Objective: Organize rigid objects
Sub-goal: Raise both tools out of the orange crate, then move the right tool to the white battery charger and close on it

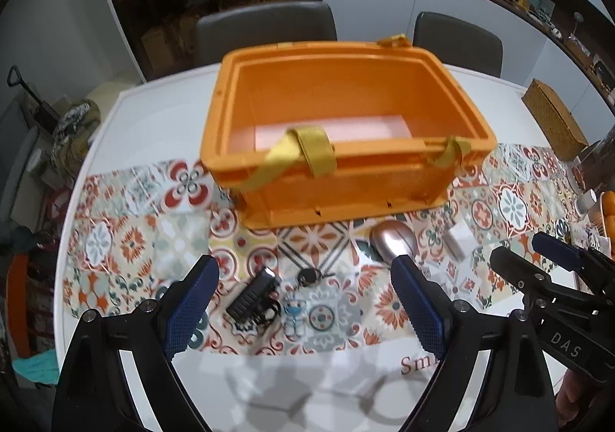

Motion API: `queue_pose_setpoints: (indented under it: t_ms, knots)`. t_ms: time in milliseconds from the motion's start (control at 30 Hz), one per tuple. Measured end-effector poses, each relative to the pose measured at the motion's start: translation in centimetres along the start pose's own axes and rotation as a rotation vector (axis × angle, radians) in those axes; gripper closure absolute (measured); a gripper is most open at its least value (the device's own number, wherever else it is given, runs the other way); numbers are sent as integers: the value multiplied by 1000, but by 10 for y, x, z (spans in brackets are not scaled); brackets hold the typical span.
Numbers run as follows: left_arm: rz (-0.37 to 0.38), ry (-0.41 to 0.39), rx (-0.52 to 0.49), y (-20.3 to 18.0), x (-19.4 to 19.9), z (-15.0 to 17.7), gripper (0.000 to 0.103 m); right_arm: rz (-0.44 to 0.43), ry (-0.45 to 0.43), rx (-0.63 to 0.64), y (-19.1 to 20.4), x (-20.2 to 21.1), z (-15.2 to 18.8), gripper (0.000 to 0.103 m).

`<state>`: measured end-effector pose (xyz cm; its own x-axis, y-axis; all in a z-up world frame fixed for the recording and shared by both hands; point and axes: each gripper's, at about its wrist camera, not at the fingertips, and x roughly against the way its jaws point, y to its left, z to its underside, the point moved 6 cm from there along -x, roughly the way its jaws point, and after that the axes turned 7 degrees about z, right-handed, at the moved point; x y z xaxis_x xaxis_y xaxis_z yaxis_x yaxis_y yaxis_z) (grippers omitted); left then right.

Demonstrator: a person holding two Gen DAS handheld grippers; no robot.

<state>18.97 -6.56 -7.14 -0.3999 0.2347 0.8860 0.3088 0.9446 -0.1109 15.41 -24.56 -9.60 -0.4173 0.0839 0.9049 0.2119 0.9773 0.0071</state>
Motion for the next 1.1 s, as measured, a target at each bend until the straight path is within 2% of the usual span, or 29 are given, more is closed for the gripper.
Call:
queue_pose_setpoints:
  t_ms: [233,567,767,1100]
  knots:
    - [38,30,-16,-5,-14,19,11,26,16,-27,-8,-6,20,36]
    - [83,38,-122,-31,-26,37,11,50,67,-110,-30,-15,54,36]
    - [115,64,-145,-42,-34,47,11,50,93,-145,-41,-19,71,36]
    - [78,107,-122,-33,-48,70,11,29,151,-115,-33,-38,91,36]
